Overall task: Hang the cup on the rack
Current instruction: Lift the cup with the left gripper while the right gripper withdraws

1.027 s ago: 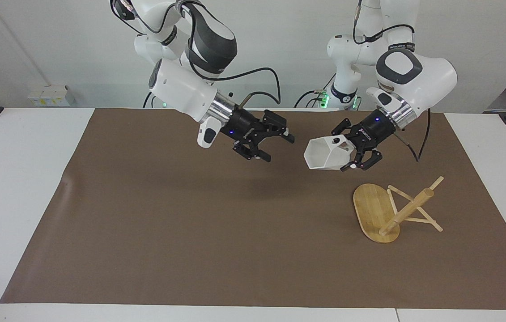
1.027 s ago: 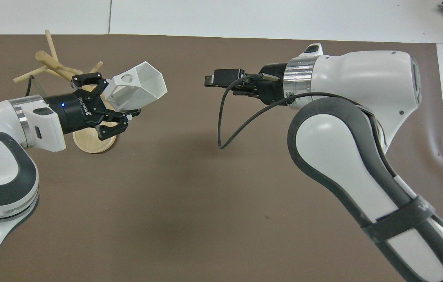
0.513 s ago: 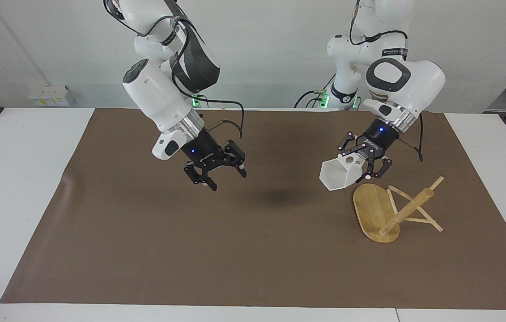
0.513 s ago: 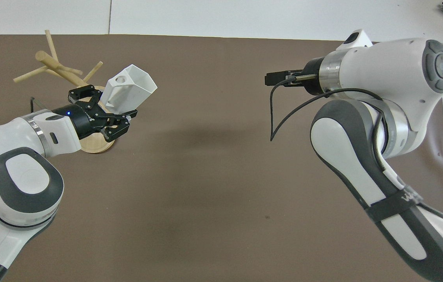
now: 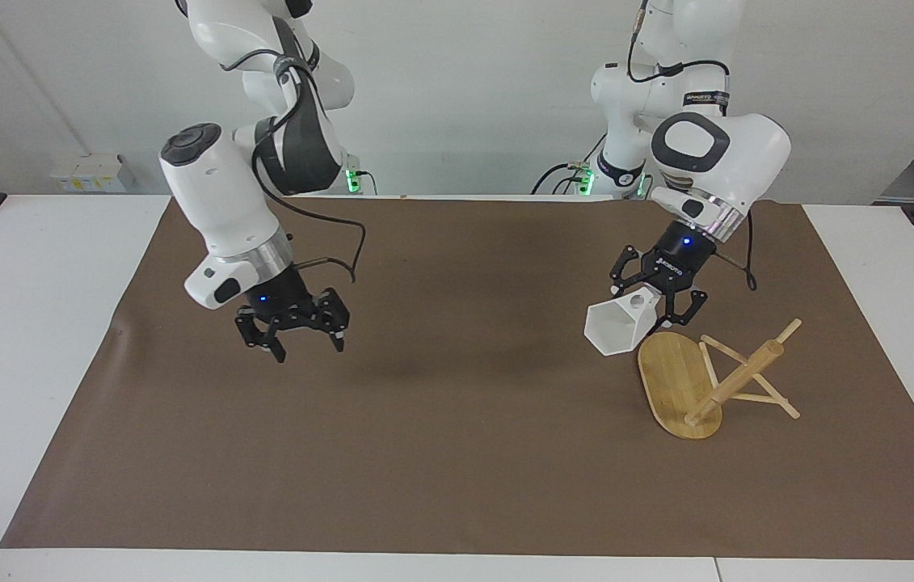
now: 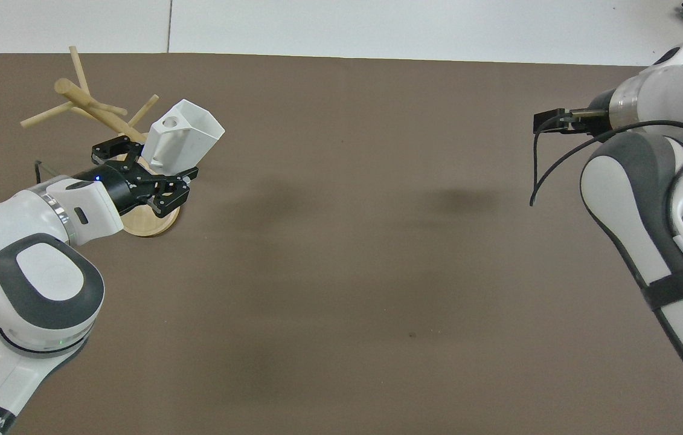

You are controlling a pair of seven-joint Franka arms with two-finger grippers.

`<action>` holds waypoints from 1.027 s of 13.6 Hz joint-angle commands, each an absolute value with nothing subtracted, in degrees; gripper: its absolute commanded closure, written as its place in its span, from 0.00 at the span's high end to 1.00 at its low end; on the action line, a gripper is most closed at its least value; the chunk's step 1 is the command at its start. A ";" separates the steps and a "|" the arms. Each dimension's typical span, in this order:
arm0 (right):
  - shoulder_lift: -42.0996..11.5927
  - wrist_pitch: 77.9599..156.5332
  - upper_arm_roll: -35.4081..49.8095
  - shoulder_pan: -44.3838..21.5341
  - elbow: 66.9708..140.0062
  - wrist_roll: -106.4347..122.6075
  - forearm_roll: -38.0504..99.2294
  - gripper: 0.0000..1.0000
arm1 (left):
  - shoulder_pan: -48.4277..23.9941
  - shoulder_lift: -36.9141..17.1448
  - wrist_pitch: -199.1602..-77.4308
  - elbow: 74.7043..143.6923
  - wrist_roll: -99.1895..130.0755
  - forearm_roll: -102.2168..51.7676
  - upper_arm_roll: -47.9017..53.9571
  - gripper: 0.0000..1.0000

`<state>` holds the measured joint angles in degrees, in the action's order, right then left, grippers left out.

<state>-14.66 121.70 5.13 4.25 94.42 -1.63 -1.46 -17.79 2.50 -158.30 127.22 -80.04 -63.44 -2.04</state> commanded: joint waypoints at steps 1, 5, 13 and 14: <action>-12.14 117.44 4.49 4.22 95.62 -1.41 -5.45 1.00 | -18.20 2.46 -160.66 127.79 -79.54 -63.99 -2.46 0.00; -8.54 109.88 3.34 4.83 95.27 -1.32 -5.01 1.00 | -17.41 2.11 -161.89 127.62 -79.45 -63.98 -2.46 0.00; -1.33 101.00 -0.17 5.45 95.62 -1.23 -1.06 1.00 | -15.82 0.70 -164.18 127.09 -70.58 -63.98 -2.55 0.00; -0.54 100.12 -0.26 5.45 95.62 -1.23 -0.97 1.00 | -15.30 0.09 -164.18 126.39 -69.97 -63.98 -2.55 0.00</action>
